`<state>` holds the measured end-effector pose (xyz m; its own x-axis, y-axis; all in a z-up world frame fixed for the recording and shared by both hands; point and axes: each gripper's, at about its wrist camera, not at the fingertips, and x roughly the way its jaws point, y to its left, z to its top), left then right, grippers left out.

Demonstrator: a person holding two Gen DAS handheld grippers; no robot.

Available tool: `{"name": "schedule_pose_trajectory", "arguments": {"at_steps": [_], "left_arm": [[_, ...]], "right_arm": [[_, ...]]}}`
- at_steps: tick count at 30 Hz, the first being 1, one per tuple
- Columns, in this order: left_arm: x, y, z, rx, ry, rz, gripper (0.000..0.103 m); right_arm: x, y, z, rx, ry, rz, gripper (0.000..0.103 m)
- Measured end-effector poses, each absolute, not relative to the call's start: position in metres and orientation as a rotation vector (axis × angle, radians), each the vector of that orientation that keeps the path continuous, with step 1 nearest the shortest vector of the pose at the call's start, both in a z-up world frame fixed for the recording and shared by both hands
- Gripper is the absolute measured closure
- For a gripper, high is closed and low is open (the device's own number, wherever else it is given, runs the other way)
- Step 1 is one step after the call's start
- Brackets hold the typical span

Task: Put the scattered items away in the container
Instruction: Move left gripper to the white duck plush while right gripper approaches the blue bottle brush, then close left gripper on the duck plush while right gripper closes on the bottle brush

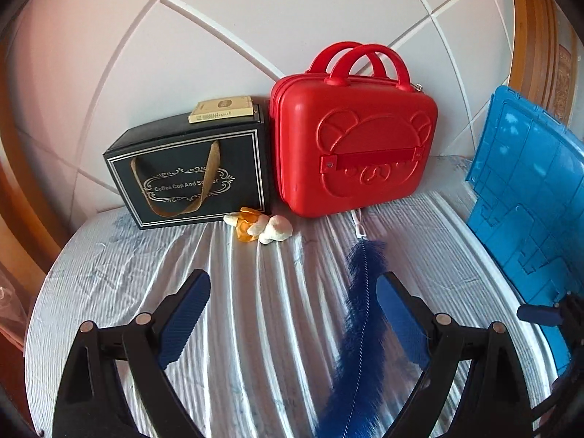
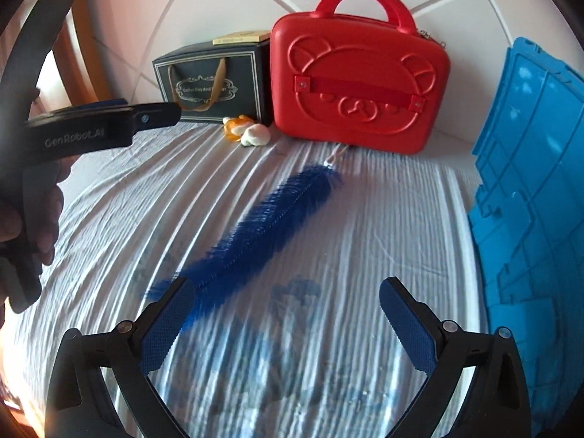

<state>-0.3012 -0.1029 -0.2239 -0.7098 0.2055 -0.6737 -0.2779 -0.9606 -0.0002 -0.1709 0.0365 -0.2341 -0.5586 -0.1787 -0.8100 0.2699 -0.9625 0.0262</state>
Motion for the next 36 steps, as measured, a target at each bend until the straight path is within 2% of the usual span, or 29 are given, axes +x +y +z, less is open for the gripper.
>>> {"name": "schedule_pose_trajectory", "arguments": {"at_steps": [12, 27, 28, 30, 31, 32, 33, 34, 35, 36], "left_arm": [[-0.426, -0.094, -0.305, -1.084, 0.168, 2.637, 0.01], [-0.502, -0.071, -0.373, -1.292, 0.284, 2.648, 0.01], [-0.503, -0.073, -0.374, -1.296, 0.277, 2.645, 0.011], [-0.503, -0.077, -0.375, -1.297, 0.252, 2.647, 0.028], [-0.502, -0.08, -0.373, -1.289, 0.222, 2.649, 0.03], [-0.5, -0.082, -0.371, -1.27, 0.197, 2.651, 0.037], [-0.497, -0.083, -0.368, -1.243, 0.189, 2.652, 0.046], [-0.494, -0.083, -0.365, -1.217, 0.192, 2.65, 0.05], [-0.49, -0.082, -0.363, -1.198, 0.198, 2.647, 0.056], [-0.488, -0.081, -0.362, -1.191, 0.199, 2.645, 0.06]], "right_arm": [[-0.241, -0.001, -0.325, 1.304, 0.104, -2.63, 0.0], [-0.269, -0.027, -0.36, 1.286, 0.234, -2.62, 0.0], [-0.27, -0.028, -0.36, 1.292, 0.236, -2.618, 0.001], [-0.275, -0.029, -0.363, 1.329, 0.217, -2.594, 0.001], [-0.276, -0.028, -0.364, 1.338, 0.183, -2.588, 0.004], [-0.277, -0.027, -0.363, 1.342, 0.173, -2.591, 0.007], [-0.276, -0.028, -0.362, 1.331, 0.176, -2.591, 0.017], [-0.274, -0.031, -0.36, 1.316, 0.182, -2.589, 0.034], [-0.272, -0.033, -0.357, 1.306, 0.187, -2.591, 0.044], [-0.271, -0.033, -0.356, 1.306, 0.178, -2.591, 0.061]]}}
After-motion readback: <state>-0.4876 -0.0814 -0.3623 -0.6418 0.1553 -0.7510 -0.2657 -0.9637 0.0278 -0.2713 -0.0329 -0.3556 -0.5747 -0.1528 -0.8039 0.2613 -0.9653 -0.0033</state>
